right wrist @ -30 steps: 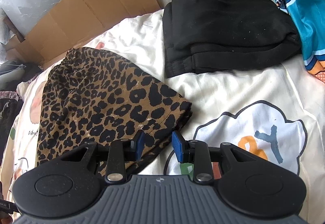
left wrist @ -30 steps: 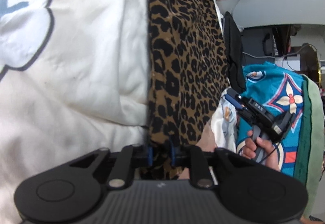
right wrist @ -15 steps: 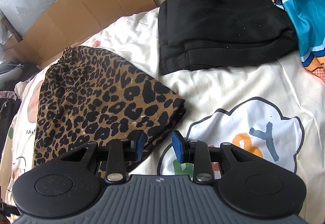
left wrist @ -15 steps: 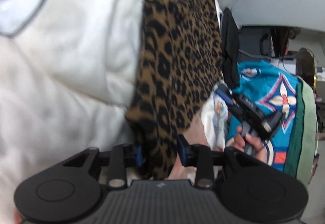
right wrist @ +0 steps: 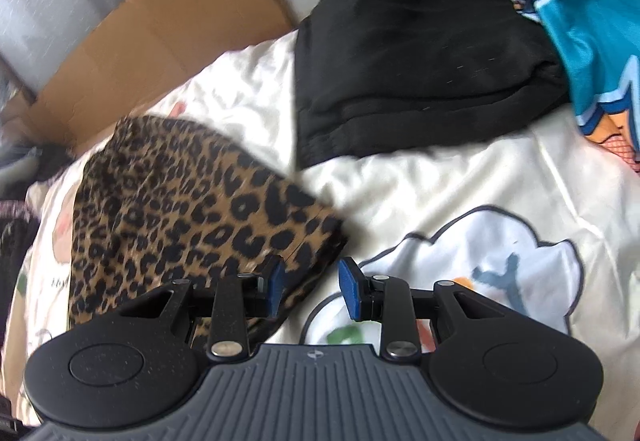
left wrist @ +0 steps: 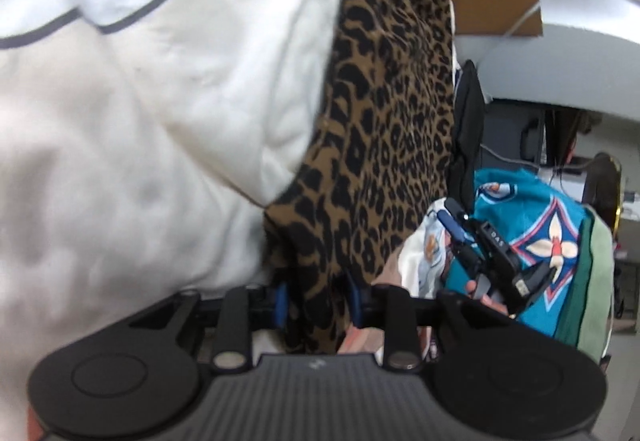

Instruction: Fold clothes

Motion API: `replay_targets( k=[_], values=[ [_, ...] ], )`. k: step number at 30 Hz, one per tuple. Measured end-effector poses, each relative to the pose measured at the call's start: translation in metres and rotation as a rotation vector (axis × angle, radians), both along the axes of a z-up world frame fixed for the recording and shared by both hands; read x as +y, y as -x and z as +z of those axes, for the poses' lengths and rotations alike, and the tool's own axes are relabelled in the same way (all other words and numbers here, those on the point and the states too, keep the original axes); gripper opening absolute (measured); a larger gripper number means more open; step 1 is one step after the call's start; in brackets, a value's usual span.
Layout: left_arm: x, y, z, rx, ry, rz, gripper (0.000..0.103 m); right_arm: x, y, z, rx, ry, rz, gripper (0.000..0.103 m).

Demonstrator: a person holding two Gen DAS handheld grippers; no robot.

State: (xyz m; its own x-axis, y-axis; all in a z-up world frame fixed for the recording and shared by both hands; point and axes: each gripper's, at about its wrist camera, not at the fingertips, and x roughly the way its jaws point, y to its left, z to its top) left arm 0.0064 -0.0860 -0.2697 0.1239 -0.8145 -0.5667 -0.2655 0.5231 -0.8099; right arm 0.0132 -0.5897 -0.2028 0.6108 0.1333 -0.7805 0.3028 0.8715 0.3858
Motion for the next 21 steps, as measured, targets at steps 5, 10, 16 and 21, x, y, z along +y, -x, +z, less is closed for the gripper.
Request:
replay_targets(
  k=[5,10,16,21],
  values=[
    [-0.008,0.0,-0.006,-0.002,-0.01,-0.016,0.022,-0.019,-0.017,-0.009,0.003,-0.048,-0.03,0.043],
    [-0.009,0.003,-0.007,-0.02,-0.013,-0.015,0.022,-0.03,-0.039,-0.022,0.033,-0.111,-0.013,0.043],
    [-0.012,0.004,-0.007,-0.049,-0.034,-0.031,0.009,-0.023,-0.063,-0.027,0.064,-0.11,0.095,0.043],
    [-0.02,-0.003,0.007,-0.1,-0.061,-0.104,0.006,-0.015,-0.072,-0.025,0.082,-0.076,0.148,0.011]
  ],
)
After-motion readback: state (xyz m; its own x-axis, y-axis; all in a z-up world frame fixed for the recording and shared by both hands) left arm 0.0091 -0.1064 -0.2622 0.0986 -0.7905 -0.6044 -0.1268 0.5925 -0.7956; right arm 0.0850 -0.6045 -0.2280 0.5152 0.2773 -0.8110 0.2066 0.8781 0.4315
